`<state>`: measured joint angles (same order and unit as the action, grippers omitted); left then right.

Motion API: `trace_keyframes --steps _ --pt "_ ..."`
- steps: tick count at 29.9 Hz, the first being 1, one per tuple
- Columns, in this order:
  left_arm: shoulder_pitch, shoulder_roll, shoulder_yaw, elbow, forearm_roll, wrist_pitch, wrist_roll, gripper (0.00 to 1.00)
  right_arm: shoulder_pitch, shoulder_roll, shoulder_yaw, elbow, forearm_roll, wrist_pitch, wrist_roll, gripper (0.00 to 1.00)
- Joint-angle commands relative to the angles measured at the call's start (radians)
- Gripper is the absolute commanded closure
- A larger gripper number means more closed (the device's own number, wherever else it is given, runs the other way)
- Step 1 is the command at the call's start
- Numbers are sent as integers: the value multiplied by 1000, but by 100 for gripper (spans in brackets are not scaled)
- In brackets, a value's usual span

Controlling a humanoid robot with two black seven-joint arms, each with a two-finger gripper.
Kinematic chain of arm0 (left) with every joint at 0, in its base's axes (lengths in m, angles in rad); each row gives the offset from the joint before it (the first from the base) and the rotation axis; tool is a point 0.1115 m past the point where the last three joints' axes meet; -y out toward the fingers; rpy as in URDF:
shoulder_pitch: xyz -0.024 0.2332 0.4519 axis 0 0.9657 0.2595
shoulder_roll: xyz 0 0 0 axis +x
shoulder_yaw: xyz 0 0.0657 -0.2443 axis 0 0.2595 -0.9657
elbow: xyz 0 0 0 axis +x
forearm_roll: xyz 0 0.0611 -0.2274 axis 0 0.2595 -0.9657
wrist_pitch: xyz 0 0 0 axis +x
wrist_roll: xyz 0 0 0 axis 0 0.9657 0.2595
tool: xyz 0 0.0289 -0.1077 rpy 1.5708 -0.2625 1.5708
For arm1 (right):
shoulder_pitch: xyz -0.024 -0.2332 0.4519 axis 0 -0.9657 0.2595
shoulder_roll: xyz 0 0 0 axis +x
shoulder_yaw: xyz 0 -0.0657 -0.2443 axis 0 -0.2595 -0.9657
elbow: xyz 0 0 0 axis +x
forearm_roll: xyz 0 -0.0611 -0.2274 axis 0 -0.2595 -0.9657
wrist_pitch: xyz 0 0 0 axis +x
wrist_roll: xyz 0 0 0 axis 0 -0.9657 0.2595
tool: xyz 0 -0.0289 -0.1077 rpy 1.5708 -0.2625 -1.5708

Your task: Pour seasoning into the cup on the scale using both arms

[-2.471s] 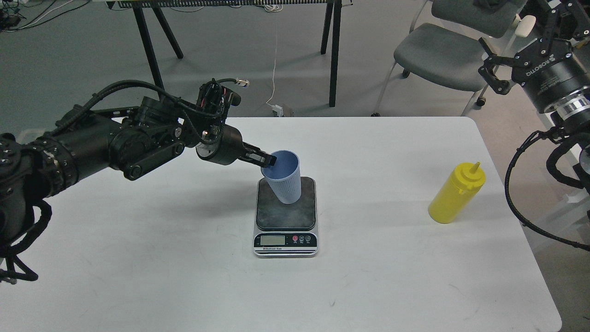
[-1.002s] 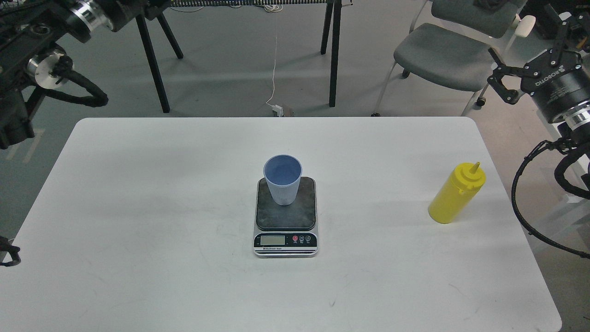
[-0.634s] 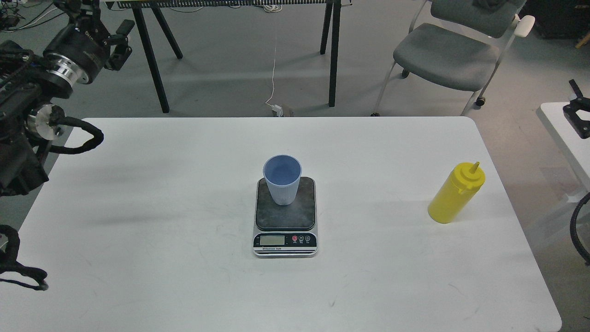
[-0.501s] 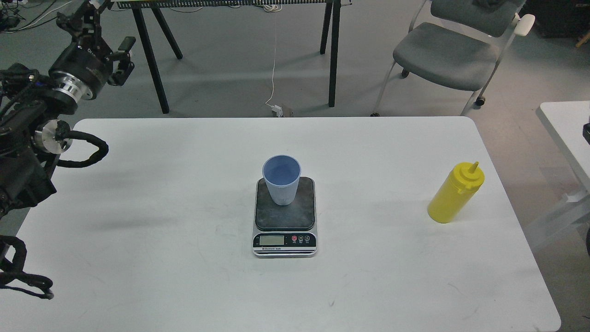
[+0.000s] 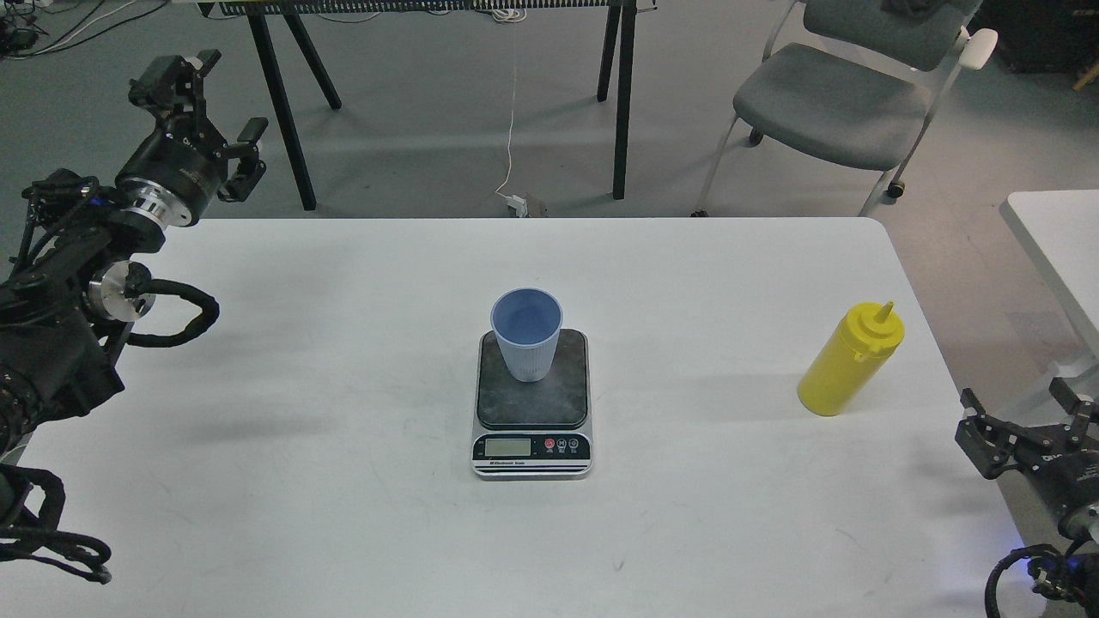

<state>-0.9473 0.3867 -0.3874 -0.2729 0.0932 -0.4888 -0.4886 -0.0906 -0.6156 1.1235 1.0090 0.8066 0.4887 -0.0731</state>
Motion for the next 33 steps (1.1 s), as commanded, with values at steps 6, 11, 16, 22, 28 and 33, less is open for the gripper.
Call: trace_keyframes --steps 6,11,16,22,28,33 --pt "7 3 2 -2 2 0 0 8 2 105 -1 23 -109 0 -7 1" --pt "7 1 4 -2 3 0 0 8 0 138 -1 43 -148 0 -8 1" --pt "7 3 4 -5 5 0 0 7 11 178 -1 45 -170 0 -8 1" --pt "7 3 7 -6 16 0 0 6 28 217 -1 53 -196 0 -7 1" --pt "15 3 7 -8 17 0 0 6 68 243 -1 54 -211 0 -7 1" --pt "15 4 7 -8 20 0 0 5 115 247 1 43 -221 0 -4 1"
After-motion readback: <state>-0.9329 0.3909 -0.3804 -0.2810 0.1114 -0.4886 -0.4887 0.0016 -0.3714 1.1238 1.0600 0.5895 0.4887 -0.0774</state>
